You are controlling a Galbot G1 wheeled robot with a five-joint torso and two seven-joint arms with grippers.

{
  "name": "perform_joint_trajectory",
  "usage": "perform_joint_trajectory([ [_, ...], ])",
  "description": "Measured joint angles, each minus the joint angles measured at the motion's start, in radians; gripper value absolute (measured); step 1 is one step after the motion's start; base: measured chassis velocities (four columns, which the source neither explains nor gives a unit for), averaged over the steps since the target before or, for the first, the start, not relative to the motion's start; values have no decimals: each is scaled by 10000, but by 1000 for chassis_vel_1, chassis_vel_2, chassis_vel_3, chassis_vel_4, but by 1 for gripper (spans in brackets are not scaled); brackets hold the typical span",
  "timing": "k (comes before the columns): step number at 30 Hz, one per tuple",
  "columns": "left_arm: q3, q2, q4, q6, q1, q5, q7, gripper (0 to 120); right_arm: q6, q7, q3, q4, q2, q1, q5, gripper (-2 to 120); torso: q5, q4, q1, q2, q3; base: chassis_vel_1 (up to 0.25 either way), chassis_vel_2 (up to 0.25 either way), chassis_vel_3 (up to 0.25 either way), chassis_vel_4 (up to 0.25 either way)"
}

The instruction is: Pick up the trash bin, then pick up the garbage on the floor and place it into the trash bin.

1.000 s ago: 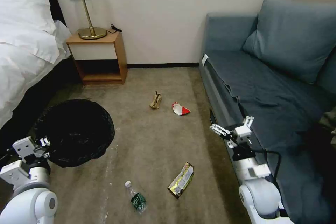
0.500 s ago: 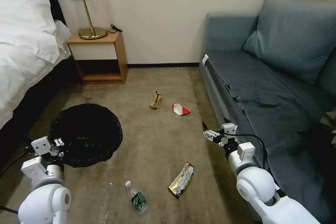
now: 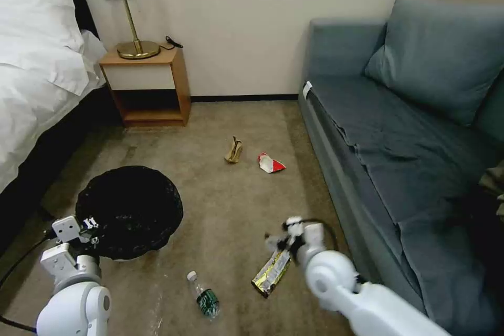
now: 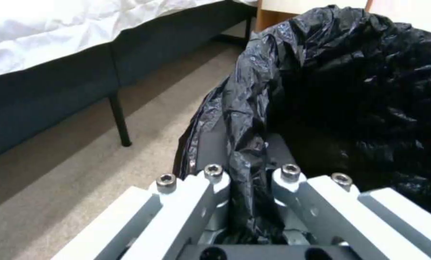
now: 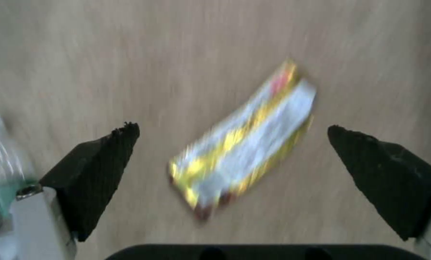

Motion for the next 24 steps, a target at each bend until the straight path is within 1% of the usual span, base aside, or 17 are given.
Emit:
perform_joint_trajectory([
  [2, -96, -81, 62, 0, 0, 5, -24, 5, -654, 539, -235, -352, 327, 124, 656, 100, -5, 1, 0, 0, 0, 0, 0, 0, 0],
  [5, -133, -155, 96, -14, 6, 10, -27, 5, -759, 632, -295, -475, 435, 158, 942, 100, -4, -1, 0, 0, 0, 0, 0, 0, 0],
  [6, -168, -243, 149, -64, 30, 40, -24, 5, -824, 646, -364, -618, 545, 189, 1079, 100, -5, -1, 0, 0, 0, 0, 0, 0, 0],
  [8, -184, -359, 254, -164, 85, 149, -7, 5, -833, 495, -415, -928, 780, 226, 1134, 100, -4, 0, 0, 0, 0, 0, 0, 0, 0],
  [10, -185, -390, 281, -181, 92, 196, -6, 5, -833, 377, -389, -1055, 886, 226, 1131, 100, -5, 0, -1, 0, 0, 0, 0, 0, 0],
  [14, -215, -425, 253, -154, 38, 285, -6, 5, -815, -110, -120, -1653, 1308, 179, 872, 100, -3, -1, 0, 0, 0, 0, 0, 0, 0],
  [15, -215, -425, 253, -154, 38, 285, -6, 5, -815, -110, -120, -1653, 1308, 179, 872, 100, -3, -1, 0, 0, 0, 0, 0, 0, 0],
  [17, -231, -399, 141, -40, -22, 290, -86, 5, -795, -417, 38, -2083, 1514, 163, 550, 100, -3, 0, 0, 0, -1, 0, 0, 0, 0],
  [20, -233, -384, 64, 30, -47, 291, -147, 5, -780, -634, 109, -2345, 1590, 163, 314, 100, -2, 0, 0, 0, 0, 0, 0, 0, 0],
  [24, -233, -395, -56, 116, -57, 297, -198, 5, -759, -1226, 266, -2886, 1683, 155, -248, 100, -3, -1, 0, 0, 0, 0, 0, 0, 0],
])
